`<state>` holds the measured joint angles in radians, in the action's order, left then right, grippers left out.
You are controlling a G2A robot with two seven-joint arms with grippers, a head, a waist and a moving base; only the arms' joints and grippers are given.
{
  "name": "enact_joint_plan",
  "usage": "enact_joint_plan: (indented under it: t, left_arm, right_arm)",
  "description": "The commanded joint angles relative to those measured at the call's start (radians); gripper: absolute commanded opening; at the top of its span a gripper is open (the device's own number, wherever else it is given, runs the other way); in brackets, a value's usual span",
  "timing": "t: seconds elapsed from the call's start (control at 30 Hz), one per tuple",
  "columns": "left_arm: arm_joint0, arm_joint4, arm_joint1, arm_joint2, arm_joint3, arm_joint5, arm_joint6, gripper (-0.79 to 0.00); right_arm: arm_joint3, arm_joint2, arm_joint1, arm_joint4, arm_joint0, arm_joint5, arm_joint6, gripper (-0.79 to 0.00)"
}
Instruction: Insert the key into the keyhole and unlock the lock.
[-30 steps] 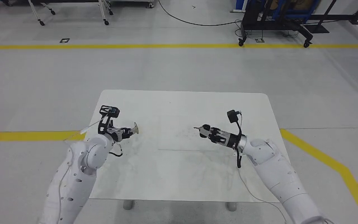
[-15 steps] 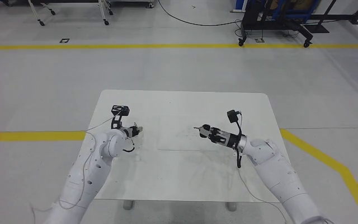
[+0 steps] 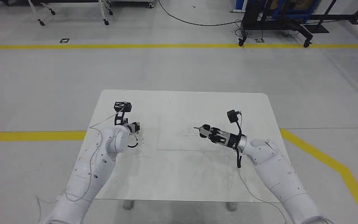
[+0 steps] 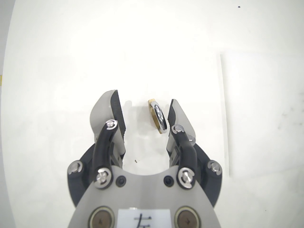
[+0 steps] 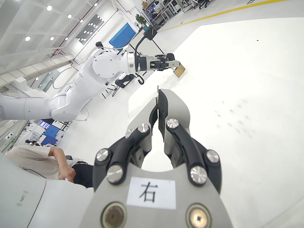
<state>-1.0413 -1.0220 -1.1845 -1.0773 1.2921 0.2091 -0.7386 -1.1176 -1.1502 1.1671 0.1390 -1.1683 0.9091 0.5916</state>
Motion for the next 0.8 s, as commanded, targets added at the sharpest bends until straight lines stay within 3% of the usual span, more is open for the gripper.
enact_joint_plan:
  t: [0.0, 0.47, 0.77]
  left_arm:
    - [0.002, -0.003, -0.002, 0.003, -0.002, 0.001, -0.001, -0.785]
    - [-0.039, 0.015, 0.001, -0.035, 0.053, -0.065, -0.031, -0.785]
    - [-0.091, -0.046, 0.026, -0.057, 0.135, -0.351, 0.007, -0.785]
  right_arm:
    - [0.0, 0.0, 0.0, 0.0, 0.0, 0.0, 0.0, -0.785]
    - [0.0, 0.0, 0.0, 0.0, 0.0, 0.0, 0.0, -0.785]
    - [0.0, 0.0, 0.0, 0.0, 0.0, 0.0, 0.0, -0.785]
